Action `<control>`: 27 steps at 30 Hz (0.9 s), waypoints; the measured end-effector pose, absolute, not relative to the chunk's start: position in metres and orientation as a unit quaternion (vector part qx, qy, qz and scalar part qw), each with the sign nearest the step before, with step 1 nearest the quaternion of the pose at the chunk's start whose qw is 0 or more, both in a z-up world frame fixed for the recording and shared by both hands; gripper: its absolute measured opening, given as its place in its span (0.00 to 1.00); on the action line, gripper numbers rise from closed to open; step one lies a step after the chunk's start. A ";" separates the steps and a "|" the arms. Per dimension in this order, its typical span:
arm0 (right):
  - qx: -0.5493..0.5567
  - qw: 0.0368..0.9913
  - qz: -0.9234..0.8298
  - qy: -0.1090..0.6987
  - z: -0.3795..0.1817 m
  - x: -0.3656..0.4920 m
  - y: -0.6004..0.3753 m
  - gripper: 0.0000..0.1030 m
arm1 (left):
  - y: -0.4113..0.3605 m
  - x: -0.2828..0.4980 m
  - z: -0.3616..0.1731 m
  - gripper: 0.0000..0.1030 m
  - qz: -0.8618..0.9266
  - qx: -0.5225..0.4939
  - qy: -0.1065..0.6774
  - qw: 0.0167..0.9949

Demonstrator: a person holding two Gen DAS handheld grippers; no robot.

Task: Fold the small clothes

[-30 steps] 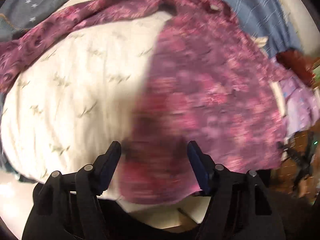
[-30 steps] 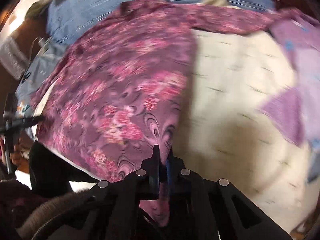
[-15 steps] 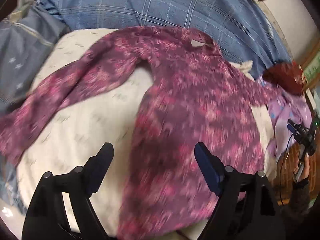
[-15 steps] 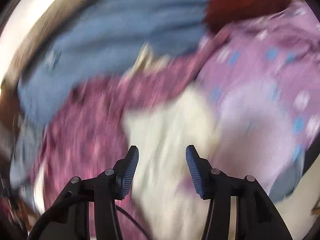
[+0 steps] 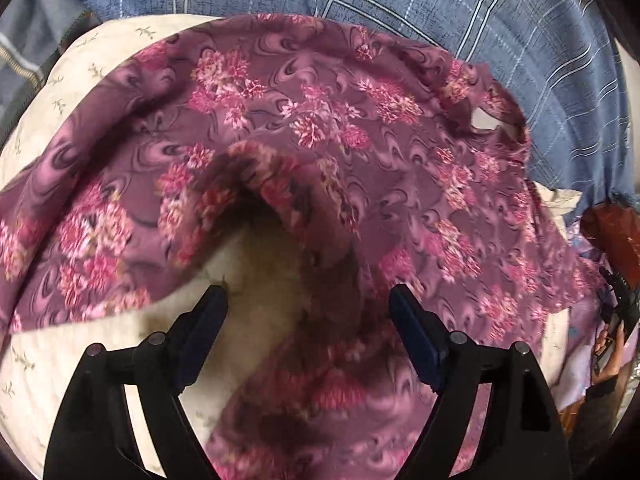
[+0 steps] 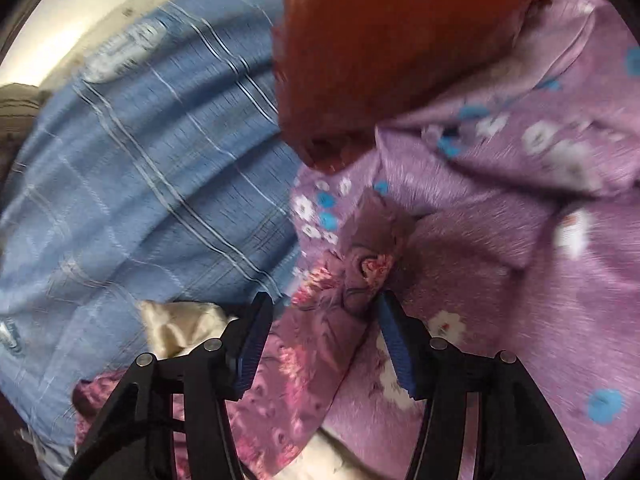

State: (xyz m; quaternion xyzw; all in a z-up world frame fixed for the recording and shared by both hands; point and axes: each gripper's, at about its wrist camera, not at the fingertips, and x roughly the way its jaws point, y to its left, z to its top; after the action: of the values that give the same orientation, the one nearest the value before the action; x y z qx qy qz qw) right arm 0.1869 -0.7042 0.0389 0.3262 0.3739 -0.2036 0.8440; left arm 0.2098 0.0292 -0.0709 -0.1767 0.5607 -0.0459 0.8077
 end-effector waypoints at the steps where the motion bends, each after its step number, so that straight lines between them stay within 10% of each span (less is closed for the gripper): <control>1: 0.323 0.841 -0.207 0.381 0.032 0.192 -0.705 0.32 | 0.028 0.212 -0.071 0.81 -0.043 -0.173 0.559 0.810; 4: 0.322 0.838 -0.203 0.390 0.023 0.203 -0.713 0.14 | 0.028 0.217 -0.069 0.80 -0.035 -0.169 0.549 0.818; 27: 0.129 0.938 0.046 0.318 0.130 0.173 -0.492 0.12 | 0.064 0.177 -0.026 0.75 -0.022 -0.126 0.506 0.853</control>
State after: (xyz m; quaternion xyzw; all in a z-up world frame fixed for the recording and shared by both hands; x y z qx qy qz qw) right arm 0.1733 -0.4916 0.1297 0.1286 0.3181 0.0460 0.9382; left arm 0.1772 0.0644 -0.0263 -0.1258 0.5056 -0.0222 0.8532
